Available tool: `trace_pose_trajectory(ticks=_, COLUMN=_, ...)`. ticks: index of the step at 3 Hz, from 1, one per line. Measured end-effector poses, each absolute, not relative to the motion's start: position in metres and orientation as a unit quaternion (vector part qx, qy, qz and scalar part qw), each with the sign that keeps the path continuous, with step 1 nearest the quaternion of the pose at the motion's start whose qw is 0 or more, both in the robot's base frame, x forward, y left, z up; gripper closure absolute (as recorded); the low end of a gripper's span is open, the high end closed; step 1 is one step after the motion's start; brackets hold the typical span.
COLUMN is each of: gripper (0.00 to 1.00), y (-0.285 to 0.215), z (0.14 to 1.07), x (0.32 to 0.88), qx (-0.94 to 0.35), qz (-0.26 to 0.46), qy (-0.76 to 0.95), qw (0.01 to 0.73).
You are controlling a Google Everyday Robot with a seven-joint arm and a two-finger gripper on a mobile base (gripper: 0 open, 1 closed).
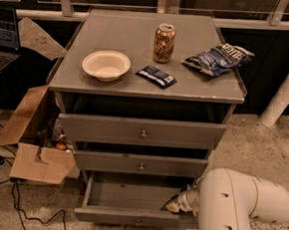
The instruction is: Open bottom drawer
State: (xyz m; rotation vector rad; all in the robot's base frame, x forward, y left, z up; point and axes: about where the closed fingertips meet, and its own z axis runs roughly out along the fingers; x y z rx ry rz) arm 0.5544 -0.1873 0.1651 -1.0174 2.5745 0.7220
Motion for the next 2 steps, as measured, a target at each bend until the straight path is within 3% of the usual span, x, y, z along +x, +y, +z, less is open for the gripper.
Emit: trace_pose_trajectory(ticks=2, gripper=1.0, y=-0.192, z=0.174, x=0.53, qx=-0.383, qz=0.276, qy=0.872, qw=0.129)
